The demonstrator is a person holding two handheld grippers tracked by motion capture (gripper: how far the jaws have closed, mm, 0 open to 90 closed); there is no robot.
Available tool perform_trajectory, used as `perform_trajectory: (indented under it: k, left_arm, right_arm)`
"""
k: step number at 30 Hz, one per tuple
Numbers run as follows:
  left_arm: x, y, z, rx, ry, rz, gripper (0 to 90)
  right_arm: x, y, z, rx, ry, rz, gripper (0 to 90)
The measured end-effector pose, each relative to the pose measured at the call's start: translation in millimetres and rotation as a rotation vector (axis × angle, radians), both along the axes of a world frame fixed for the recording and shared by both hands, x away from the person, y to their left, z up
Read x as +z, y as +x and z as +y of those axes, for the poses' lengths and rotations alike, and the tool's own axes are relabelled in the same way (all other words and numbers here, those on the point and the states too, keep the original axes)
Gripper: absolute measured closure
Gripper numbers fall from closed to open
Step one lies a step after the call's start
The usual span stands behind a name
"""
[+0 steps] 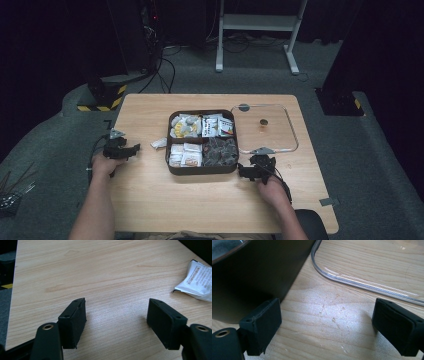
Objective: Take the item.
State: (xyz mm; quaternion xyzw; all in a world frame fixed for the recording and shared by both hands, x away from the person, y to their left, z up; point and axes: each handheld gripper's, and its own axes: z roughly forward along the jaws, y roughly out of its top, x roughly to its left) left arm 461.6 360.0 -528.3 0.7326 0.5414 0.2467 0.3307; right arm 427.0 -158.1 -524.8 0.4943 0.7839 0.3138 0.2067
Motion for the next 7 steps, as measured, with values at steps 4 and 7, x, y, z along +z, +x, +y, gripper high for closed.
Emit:
perform_trajectory:
  k: [4, 7]
  left_arm:
    - [0.0, 0.0, -0.1, 0.003, 0.000, 0.001, 31.5]
    - [0.0, 0.4, -1.3, 0.010, 0.005, 0.007, 28.5]
  right_arm:
    - [0.0, 0.0, 0.0, 0.000, 0.000, 0.000, 8.6]
    - [0.0, 0.0, 0.0, 0.000, 0.000, 0.000, 8.6]
